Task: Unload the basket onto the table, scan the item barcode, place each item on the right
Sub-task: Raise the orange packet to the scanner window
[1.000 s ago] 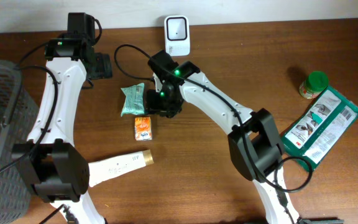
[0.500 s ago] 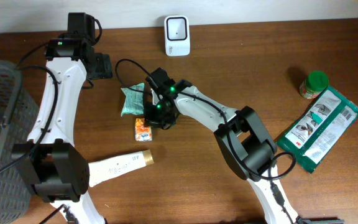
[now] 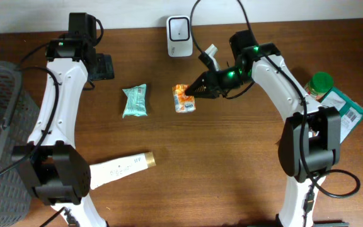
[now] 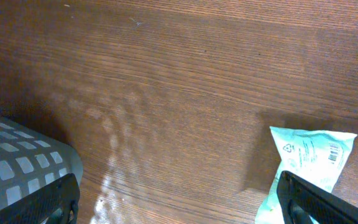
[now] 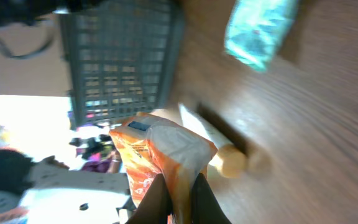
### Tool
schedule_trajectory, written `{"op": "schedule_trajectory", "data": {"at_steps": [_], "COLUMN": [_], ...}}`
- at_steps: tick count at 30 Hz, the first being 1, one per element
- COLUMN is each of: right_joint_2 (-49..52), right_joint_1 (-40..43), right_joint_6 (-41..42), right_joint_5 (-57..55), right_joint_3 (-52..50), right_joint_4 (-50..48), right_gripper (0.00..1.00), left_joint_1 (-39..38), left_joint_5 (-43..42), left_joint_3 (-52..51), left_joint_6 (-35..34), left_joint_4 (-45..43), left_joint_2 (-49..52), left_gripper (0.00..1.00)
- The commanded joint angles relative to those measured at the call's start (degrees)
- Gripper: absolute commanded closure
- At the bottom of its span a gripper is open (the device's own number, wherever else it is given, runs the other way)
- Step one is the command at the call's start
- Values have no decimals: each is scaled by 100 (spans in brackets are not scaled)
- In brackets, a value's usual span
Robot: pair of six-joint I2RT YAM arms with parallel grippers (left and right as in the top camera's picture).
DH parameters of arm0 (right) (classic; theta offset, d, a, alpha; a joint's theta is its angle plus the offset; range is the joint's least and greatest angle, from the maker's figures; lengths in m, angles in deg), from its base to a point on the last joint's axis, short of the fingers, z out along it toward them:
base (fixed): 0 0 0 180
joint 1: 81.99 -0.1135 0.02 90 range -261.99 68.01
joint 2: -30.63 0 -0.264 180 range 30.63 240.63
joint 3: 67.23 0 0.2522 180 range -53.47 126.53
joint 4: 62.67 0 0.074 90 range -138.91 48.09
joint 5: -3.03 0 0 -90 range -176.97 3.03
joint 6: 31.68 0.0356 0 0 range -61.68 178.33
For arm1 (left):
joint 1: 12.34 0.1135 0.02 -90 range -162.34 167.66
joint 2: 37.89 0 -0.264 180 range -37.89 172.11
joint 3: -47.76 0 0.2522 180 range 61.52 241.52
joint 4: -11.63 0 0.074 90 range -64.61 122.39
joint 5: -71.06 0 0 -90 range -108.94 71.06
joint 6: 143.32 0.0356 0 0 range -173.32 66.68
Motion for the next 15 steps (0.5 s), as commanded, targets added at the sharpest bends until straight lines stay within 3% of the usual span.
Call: {"op": "schedule_trajectory", "data": {"at_steps": [1,6,15], "right_joint_2": [-127,-221,-1808], "right_joint_1": [37,310,1370], "right_joint_6": [-247,297,299], "right_joint_5": [1484,1840,1838], "right_joint_3": [4,55,52], "right_joint_4": [-9,76,382], "right_gripper": [96,96,96], "left_joint_1": [15,15,15], "left_joint_5": [39,42,39], "left_joint_3": [59,59,59], "left_joint_6": [11,11,11], "left_joint_4": [7,4,7], "left_joint_2": [-94,-94,-94], "left_gripper": [1,1,1]}}
